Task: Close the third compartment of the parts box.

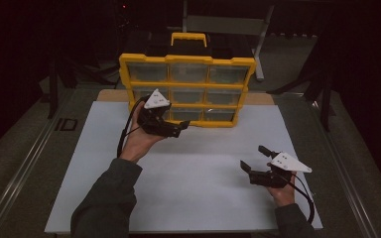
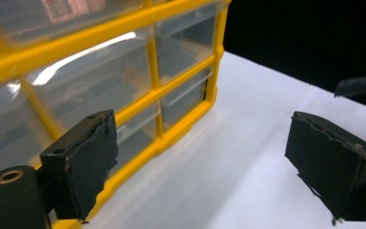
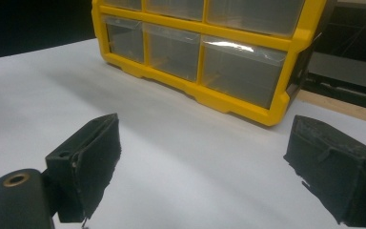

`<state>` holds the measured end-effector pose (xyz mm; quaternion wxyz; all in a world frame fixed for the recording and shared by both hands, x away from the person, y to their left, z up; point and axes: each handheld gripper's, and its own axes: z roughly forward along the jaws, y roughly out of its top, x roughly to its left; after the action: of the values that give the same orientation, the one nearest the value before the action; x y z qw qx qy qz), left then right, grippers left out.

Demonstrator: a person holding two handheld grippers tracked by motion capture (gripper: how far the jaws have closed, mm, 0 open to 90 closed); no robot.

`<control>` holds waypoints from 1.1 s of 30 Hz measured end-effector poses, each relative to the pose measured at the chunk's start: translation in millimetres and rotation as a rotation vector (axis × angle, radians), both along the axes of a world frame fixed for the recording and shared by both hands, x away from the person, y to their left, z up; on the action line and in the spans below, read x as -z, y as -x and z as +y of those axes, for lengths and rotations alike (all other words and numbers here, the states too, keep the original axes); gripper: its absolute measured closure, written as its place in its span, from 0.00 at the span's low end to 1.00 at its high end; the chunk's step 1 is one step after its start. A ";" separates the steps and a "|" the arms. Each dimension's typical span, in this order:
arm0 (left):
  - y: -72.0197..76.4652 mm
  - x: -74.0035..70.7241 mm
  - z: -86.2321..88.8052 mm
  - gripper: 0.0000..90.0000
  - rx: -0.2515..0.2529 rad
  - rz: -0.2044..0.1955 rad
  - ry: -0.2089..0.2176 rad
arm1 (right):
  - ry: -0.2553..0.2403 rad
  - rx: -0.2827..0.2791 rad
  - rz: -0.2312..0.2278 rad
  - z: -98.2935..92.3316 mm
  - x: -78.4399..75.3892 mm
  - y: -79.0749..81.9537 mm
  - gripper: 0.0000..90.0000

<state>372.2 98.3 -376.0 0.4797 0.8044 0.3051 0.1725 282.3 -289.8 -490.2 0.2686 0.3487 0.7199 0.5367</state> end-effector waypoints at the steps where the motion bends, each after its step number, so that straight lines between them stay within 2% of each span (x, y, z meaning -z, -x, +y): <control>1: 2.7 2.5 4.4 0.11 -0.007 0.002 0.000 | 0.000 -0.001 -0.001 0.1 0.1 0.0 0.12; 3: 7.6 7.3 13.2 0.10 -0.025 0.003 0.004 | 0.000 0.000 0.001 0.6 0.2 0.0 0.12; 7: 14.4 13.7 30.3 0.08 -0.055 -0.004 -0.024 | 0.002 -0.004 0.000 1.9 0.6 -0.1 0.12; 14: 30.0 27.8 57.7 0.06 -0.095 -0.009 -0.006 | -0.001 -0.003 0.001 2.2 0.6 0.0 0.12; 20: 49.5 45.9 79.0 0.04 -0.120 -0.023 0.008 | -0.004 -0.002 0.001 3.1 0.4 0.7 0.12; 25: 63.4 62.0 96.7 0.03 -0.152 -0.033 0.003 | -0.003 -0.003 0.003 3.3 1.0 0.5 0.12; 29: 72.8 74.7 112.2 0.02 -0.192 -0.029 0.049 | 0.000 -0.008 0.010 5.7 2.9 -0.5 0.12; 31: 77.2 79.5 116.3 0.02 -0.209 -0.038 0.044 | 0.003 -0.018 0.012 8.2 3.1 0.3 0.12; 33: 81.7 85.2 119.7 0.01 -0.216 -0.029 0.049 | 0.013 -0.029 0.008 10.3 3.5 0.8 0.12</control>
<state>290.5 218.0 -461.2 0.4823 0.7521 0.3873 0.2275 281.5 -279.5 -493.7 0.2603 0.3388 0.7294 0.5342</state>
